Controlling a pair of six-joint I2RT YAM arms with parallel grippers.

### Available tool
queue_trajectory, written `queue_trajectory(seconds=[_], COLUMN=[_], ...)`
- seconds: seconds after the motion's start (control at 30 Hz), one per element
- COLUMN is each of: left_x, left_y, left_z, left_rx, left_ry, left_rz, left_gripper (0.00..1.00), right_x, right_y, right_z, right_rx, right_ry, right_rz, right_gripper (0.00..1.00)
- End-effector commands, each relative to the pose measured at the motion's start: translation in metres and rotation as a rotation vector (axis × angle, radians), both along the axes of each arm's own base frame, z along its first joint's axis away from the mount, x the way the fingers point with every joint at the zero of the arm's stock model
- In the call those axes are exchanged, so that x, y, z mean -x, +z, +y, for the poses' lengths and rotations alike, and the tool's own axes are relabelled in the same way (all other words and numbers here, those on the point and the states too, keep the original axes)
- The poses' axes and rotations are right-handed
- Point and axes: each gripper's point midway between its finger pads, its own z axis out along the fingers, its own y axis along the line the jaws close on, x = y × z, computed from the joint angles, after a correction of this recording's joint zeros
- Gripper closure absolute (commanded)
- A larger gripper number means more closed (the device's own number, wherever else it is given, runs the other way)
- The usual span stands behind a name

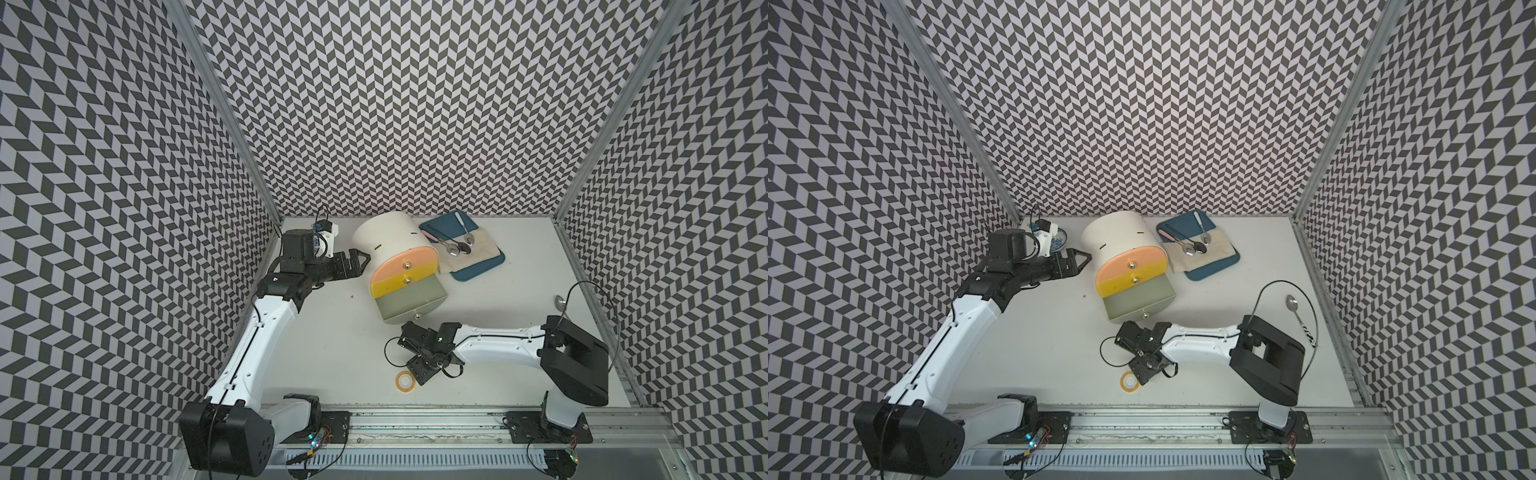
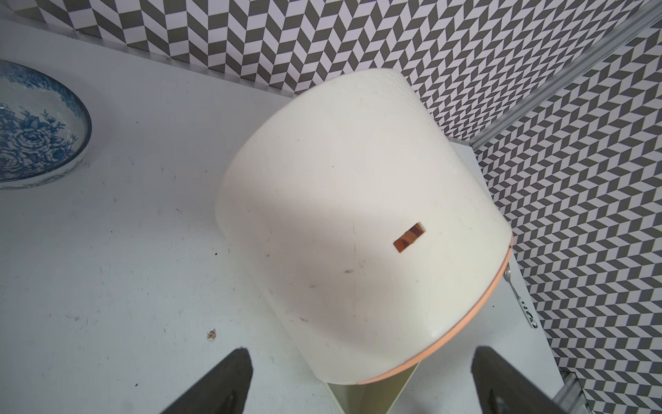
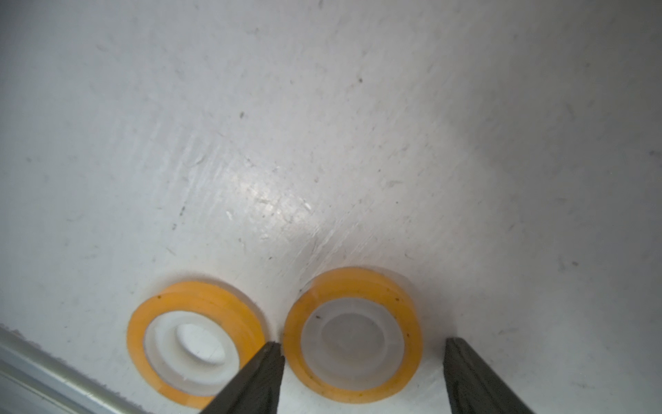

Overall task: Place the transparent tape into the drawer according to color
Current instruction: Pick up the tape at the center of the board.

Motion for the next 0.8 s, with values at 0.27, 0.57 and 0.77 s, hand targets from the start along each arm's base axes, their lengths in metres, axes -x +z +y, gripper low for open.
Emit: queue_trajectory(seconds=[0.27, 0.57, 0.77], left_x=[0.0, 0.001, 0.001], left_y=[0.007, 0.007, 0.007], left_z=[-0.001, 0.0, 0.0], left_rx=[0.001, -0.001, -0.001], left_ry=[-0.017, -0.017, -0.017], left_rz=[-0.02, -0.023, -0.021], left_gripper=[0.0, 0.0, 0.0], right_x=[0.008, 0.014, 0.015], right_y=[-0.017, -0.024, -0.024], right_z=[0.002, -0.003, -0.002], right_rx=[0.04, 0.06, 0.057], right_ry=[0.053, 0.067, 0.069], right_rz=[0.054, 0.076, 0.079], right_gripper=[0.31, 0.44, 0.57])
